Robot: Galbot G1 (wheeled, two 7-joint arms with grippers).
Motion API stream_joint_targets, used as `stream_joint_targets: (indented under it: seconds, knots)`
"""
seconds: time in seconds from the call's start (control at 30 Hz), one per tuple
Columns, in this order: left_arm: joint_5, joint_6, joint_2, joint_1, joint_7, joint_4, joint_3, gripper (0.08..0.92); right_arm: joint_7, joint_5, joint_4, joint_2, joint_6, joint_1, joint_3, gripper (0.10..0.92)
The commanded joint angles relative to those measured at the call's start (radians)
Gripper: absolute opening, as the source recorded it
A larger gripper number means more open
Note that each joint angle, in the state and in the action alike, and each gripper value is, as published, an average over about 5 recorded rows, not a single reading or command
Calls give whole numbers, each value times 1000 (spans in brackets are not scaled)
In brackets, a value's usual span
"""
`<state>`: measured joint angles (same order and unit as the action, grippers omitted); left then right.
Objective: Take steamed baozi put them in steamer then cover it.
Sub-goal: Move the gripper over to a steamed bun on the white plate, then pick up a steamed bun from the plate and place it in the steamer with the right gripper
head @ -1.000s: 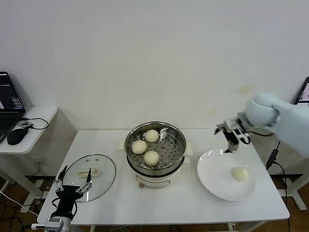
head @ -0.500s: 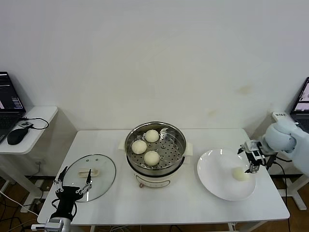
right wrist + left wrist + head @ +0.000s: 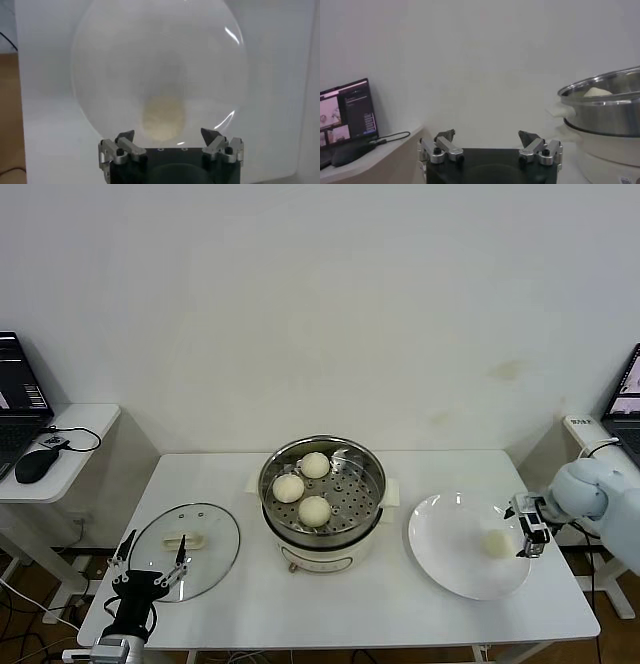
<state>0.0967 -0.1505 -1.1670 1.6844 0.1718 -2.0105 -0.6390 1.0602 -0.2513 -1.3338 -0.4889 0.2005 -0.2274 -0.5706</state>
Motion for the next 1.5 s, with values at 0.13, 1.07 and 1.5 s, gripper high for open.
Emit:
stream_joint_targets:
  seconds: [0.13,1.07,1.5]
  knots:
    - [1,-1,-1,-3,2,8,-6,823,-19,-37,112,-108,-15,-49,43,822]
    - [2,-5,-10,3,2,9,-12,823,2,-37,76,-81,8,-21,41,643]
    - [14,0,-1,-12,1,11,-8,823,26,267,-142,36,143,408,-202,628]
